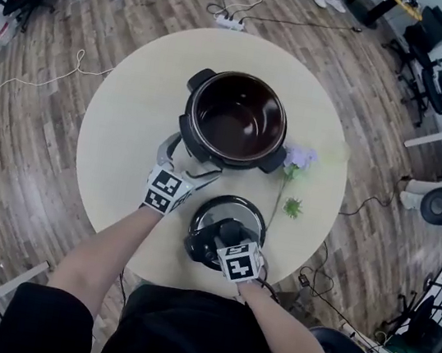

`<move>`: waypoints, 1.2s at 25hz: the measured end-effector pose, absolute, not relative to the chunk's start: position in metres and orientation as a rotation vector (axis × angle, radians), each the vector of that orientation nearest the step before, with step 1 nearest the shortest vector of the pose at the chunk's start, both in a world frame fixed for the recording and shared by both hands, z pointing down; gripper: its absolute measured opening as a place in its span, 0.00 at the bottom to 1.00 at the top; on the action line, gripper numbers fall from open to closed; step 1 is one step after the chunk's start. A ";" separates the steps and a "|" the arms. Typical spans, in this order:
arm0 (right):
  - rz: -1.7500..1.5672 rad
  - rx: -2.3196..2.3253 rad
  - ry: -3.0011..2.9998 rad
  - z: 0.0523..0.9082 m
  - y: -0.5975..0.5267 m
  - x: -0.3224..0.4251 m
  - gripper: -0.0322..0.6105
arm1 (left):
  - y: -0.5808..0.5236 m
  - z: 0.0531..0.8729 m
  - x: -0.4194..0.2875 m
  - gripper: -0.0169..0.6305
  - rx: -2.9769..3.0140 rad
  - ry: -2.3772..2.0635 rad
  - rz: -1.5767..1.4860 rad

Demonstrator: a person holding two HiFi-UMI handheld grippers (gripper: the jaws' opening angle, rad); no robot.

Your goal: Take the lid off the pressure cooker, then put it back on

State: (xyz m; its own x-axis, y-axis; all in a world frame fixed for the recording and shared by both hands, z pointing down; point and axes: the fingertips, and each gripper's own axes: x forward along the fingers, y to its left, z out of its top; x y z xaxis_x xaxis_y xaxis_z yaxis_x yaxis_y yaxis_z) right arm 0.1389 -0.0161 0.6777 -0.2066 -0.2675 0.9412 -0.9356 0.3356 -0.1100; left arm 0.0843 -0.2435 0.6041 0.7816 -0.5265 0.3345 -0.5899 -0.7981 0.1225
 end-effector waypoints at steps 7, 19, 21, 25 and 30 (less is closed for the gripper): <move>0.930 1.092 -1.690 0.679 -0.018 0.140 0.49 | -0.244 0.605 0.086 0.93 2.756 -0.875 0.420; 0.945 1.048 -1.702 0.645 -0.020 0.150 0.49 | -0.243 0.607 0.087 0.93 2.744 -0.871 0.441; 0.934 1.050 -1.710 0.629 -0.021 0.156 0.49 | -0.243 0.605 0.087 0.93 2.745 -0.870 0.442; 0.962 1.070 -1.704 0.594 -0.024 0.174 0.49 | -0.243 0.605 0.087 0.93 2.742 -0.866 0.447; 1.015 1.138 -1.700 0.547 -0.027 0.201 0.49 | -0.242 0.605 0.085 0.93 2.733 -0.869 0.459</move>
State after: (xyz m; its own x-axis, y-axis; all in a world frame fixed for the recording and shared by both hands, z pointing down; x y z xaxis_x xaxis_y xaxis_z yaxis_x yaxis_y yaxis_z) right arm 0.2011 -0.0273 0.5466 -0.2431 -0.2771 0.9296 -0.9498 0.2623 -0.1702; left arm 0.0851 -0.2418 0.6051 0.7742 -0.5183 0.3633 -0.5925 -0.7954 0.1275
